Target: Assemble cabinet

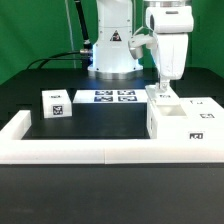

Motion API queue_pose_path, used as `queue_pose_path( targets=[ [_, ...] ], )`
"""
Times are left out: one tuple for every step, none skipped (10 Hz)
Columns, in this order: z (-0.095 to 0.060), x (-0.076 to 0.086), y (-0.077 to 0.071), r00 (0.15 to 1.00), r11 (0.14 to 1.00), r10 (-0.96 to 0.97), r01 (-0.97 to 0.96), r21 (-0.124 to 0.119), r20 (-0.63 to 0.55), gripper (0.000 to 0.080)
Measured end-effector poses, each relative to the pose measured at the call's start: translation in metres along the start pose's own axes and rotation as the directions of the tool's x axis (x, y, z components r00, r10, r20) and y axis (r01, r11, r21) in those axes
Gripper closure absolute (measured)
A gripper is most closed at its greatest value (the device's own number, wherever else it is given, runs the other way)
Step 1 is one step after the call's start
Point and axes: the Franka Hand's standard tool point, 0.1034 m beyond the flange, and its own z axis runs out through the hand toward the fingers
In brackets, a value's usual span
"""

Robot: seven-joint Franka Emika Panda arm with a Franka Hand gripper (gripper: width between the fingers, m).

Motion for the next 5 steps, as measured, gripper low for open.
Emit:
queue_pose_path(
  targets=[
    [-0.001, 0.001, 0.007, 1.000, 1.000, 0.003, -0.003, 0.001, -0.001, 0.0731],
    [-0.001, 0.001, 0.012, 1.000, 1.000, 0.006, -0.006, 0.000, -0.003, 0.0731],
    [-0.002, 0.001, 0.018, 1.000, 1.000, 0.008, -0.008, 0.001, -0.003, 0.0730],
    [-0.002, 0.000, 0.024, 1.000, 1.000, 0.011, -0.011, 0.004, -0.004, 0.0730],
    [-0.003, 0.000, 0.030, 1.000, 1.000, 0.013, -0.013, 0.010, -0.002, 0.0730]
  ],
)
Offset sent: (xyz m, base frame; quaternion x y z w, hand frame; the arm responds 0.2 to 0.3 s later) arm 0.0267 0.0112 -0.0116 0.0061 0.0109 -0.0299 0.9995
